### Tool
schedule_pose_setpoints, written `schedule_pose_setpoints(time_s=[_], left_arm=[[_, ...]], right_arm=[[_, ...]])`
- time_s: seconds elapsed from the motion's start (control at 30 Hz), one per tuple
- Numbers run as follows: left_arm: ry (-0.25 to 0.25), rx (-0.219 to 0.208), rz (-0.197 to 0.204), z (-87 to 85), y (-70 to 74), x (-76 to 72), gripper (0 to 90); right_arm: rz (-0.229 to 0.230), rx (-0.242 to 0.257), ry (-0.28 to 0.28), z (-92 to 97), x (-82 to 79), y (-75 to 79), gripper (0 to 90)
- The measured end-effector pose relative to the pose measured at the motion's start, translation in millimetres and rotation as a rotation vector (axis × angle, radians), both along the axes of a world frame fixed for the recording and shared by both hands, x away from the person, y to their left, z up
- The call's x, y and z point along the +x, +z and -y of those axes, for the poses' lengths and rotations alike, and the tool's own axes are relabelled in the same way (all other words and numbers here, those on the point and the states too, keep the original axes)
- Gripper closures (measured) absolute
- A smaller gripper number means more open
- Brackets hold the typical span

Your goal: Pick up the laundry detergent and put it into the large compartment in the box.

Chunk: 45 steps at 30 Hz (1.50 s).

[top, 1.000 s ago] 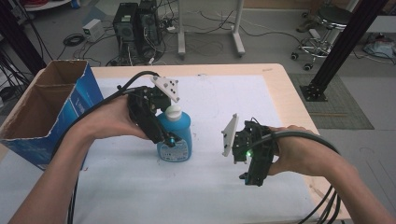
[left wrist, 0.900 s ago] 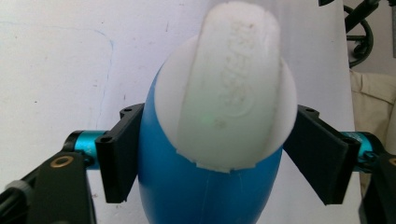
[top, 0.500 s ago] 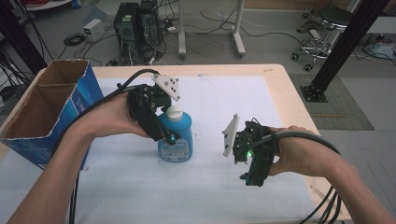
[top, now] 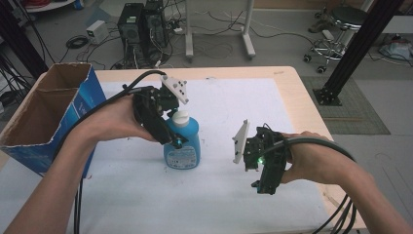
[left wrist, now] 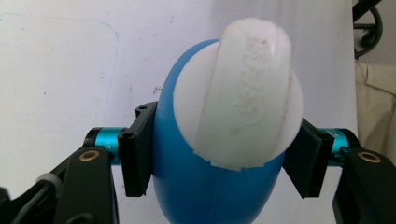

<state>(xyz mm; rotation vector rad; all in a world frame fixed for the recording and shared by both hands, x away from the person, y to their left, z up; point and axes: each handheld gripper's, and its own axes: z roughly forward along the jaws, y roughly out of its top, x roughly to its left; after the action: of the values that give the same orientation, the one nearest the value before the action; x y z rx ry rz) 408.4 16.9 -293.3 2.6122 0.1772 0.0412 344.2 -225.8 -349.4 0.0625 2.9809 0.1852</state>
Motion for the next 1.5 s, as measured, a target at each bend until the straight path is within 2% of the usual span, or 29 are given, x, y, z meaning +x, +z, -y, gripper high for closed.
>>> schedule_pose_setpoints(time_s=[0.03,0.47,0.8,0.97,1.13,1.3,1.33,1.37,1.5], left_arm=[[0.002,0.01,0.004,1.5,0.5,0.2,36.4],[0.002,0.011,0.006,1.1,0.6,-0.9,37.2],[0.024,0.027,0.002,2.9,2.2,-2.3,37.3],[0.033,0.013,-0.004,1.9,6.7,-1.4,37.4],[0.029,0.024,0.006,0.4,20.7,-1.0,37.5],[0.058,0.042,0.018,-3.5,41.7,0.5,37.5],[0.058,0.042,0.018,-3.5,41.7,0.5,37.5],[0.071,0.04,0.021,-6.2,53.2,0.9,37.5],[0.095,0.049,0.016,-10.7,74.9,3.1,37.5]], right_arm=[[0.002,0.002,-0.001,0.8,0.0,0.4,12.3],[0.005,0.001,0.001,0.5,-0.1,-0.1,12.3],[0.011,0.004,-0.009,2.4,-1.6,0.3,12.3],[0.014,0.006,-0.008,3.0,-1.4,1.2,12.3],[0.018,0.005,-0.009,3.2,-1.5,1.1,12.3],[0.016,0.005,-0.013,3.1,-2.3,1.7,12.3],[0.016,0.005,-0.013,3.1,-2.3,1.7,12.3],[0.017,0.006,-0.01,3.3,-2.1,1.9,12.3],[0.022,0.007,-0.011,3.0,-1.9,3.2,12.3]])
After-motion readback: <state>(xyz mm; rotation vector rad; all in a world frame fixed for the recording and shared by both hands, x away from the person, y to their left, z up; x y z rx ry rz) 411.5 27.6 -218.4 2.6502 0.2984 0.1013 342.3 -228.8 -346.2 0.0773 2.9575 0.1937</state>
